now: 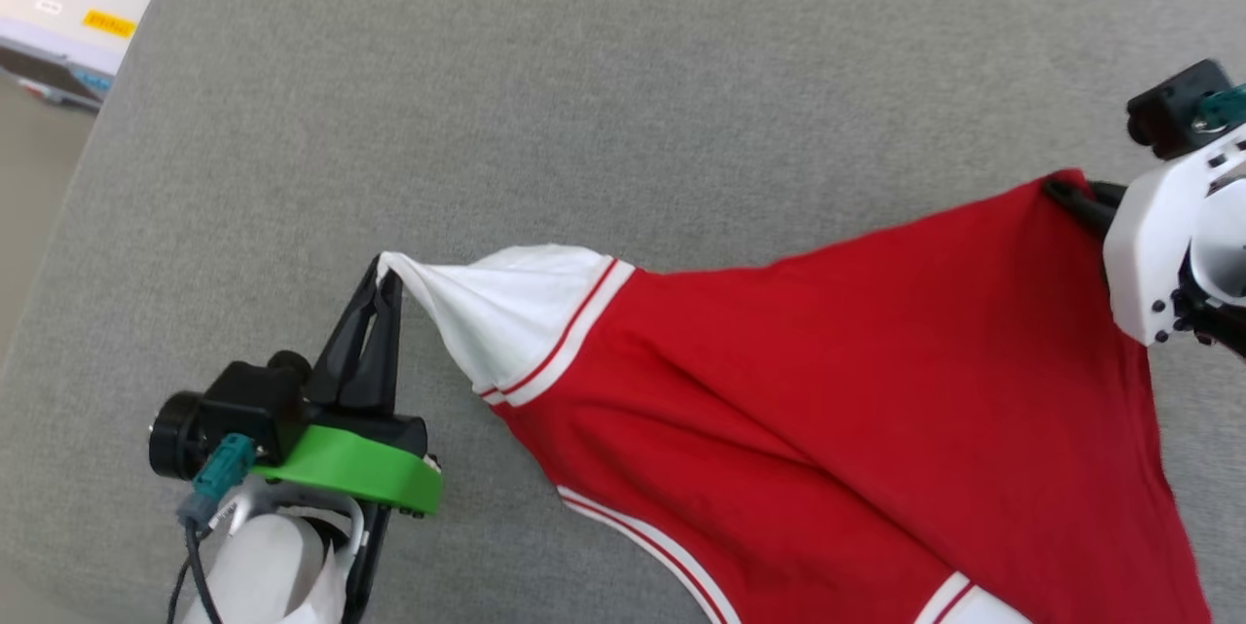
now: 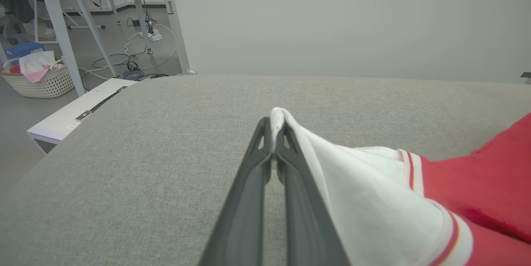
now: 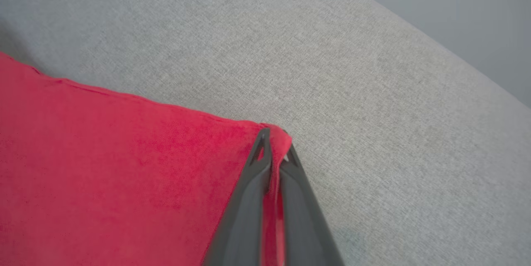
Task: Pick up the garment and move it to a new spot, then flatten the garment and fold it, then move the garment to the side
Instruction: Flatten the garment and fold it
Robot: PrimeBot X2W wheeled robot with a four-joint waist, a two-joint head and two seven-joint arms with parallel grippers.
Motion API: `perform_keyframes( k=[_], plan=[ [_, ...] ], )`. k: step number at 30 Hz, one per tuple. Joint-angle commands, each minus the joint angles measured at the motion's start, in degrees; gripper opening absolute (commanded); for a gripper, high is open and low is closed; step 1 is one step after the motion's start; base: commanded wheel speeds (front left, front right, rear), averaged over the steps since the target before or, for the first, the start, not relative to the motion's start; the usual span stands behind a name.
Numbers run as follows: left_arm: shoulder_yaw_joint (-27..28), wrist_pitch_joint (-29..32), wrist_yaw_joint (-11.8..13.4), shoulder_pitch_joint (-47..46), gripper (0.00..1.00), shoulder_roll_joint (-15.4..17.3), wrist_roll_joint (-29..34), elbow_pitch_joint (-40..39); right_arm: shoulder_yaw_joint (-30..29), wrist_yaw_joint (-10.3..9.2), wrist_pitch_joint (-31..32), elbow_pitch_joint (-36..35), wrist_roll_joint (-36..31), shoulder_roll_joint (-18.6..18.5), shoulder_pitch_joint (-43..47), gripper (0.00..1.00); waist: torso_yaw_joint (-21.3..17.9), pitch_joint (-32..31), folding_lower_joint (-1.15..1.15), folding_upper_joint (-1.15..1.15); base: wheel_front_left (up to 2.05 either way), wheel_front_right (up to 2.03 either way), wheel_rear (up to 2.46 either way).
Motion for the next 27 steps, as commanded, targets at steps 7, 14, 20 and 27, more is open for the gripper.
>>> perform_keyframes(
  k=[7, 14, 20, 27],
  plan=[
    [2.30, 2.40, 0.03, -4.62, 0.00, 3.28, 0.16, -7.74, -7.60, 0.00, -6.10, -4.99, 0.30, -0.50, 1.90, 0.00, -4.70, -6.93, -0.01, 0.00, 0.00, 0.00, 0.00],
    [4.16, 6.72, -1.51, -15.56, 0.00, 7.46, 0.56, -13.64, -16.10, 0.00, -8.55, -10.57, -1.77, 1.30, 0.99, 0.00, -6.90, -8.01, -0.01, 0.00, 0.00, 0.00, 0.00],
    [3.55, 11.16, -4.14, -27.78, 0.00, 9.92, -0.12, -14.80, -24.16, 0.00, -7.59, -15.07, -3.54, 3.23, -0.93, 0.00, -7.73, -7.13, -0.01, 0.00, 0.00, 0.00, 0.00],
    [1.05, 14.38, -6.16, -43.46, 0.00, 11.00, -0.63, -11.48, -30.74, 0.00, -3.99, -18.17, -5.47, 5.24, -6.60, 0.00, -7.82, -3.76, -0.01, 0.00, 0.00, 0.00, 0.00]
  ],
)
